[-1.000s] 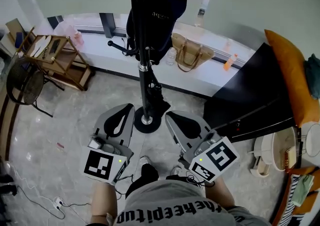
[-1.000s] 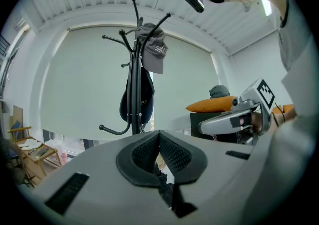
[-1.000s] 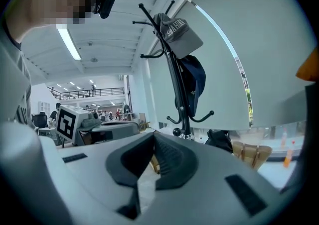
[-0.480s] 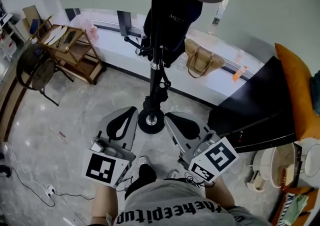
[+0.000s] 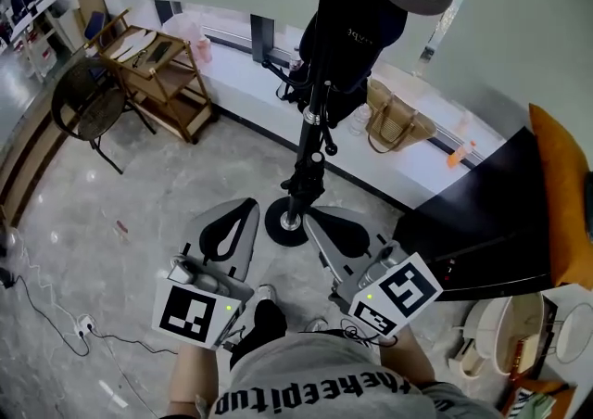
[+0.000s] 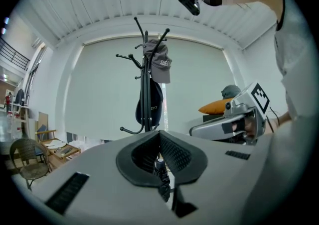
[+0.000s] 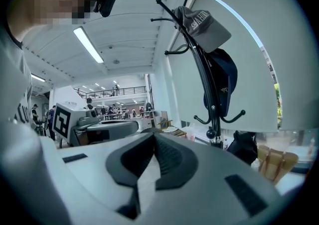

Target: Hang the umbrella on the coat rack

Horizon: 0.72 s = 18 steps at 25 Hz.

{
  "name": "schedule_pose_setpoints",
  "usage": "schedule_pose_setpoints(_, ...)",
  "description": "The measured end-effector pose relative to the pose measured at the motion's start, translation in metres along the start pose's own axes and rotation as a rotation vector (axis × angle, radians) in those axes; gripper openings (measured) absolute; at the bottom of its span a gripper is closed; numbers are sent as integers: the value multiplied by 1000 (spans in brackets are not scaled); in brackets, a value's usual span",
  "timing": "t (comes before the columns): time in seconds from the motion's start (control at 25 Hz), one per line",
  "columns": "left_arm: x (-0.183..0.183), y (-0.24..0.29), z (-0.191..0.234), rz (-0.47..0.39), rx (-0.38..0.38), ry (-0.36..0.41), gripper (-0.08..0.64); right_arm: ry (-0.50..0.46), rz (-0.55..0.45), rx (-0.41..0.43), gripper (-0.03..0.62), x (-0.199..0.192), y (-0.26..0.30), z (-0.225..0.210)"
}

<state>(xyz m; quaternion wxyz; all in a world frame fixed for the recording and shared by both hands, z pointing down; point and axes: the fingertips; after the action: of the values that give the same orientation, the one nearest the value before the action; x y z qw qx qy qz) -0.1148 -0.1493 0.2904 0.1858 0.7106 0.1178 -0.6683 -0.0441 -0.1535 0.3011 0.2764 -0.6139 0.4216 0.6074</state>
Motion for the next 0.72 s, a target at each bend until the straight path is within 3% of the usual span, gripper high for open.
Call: schedule_pose_setpoints(0.72,8,-26,-12,-35,58,-12,15,-32,-11,60,13,4,-7,18)
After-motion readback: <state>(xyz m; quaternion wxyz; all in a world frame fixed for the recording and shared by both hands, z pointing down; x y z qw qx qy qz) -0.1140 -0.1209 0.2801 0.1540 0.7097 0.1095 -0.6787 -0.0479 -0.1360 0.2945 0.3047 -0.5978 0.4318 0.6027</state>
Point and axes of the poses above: the fingertips, and each gripper's own axes: y forward along the fingers, z to its left, x out of its top, and after that the axes turned 5 degrees about z, right-handed
